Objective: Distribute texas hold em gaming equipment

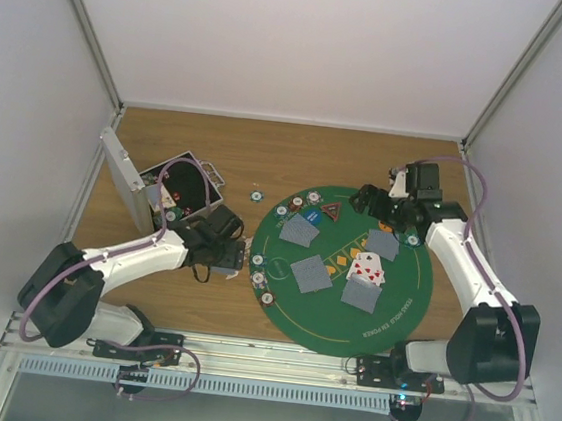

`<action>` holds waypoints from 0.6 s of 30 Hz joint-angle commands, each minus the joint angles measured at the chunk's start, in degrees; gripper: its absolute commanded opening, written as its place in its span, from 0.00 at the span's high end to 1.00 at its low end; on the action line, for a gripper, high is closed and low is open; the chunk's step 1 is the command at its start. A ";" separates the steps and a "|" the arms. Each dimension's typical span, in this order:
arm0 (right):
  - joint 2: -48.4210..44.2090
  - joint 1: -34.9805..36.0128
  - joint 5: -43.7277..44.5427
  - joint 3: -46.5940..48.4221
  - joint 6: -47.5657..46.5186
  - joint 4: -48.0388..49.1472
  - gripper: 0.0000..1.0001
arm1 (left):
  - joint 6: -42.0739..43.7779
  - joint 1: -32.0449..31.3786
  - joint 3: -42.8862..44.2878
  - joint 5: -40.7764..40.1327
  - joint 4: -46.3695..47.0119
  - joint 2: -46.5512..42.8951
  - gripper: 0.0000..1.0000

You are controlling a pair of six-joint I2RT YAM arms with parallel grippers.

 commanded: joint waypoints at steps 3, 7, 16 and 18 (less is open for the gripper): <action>-3.45 -0.67 0.75 -0.83 0.64 1.40 0.00 | 2.15 0.36 1.34 -1.04 -0.31 -4.78 0.06; -3.90 -0.77 4.11 -0.32 -1.23 2.51 0.00 | 7.90 2.10 6.79 0.46 0.22 -4.40 0.03; -3.55 -10.57 7.68 -4.60 -8.32 15.44 0.01 | 22.40 14.11 16.65 10.48 11.18 5.02 0.03; -3.81 -13.24 9.36 -6.80 -8.87 19.44 0.00 | 23.31 17.77 16.15 13.88 16.20 6.16 0.03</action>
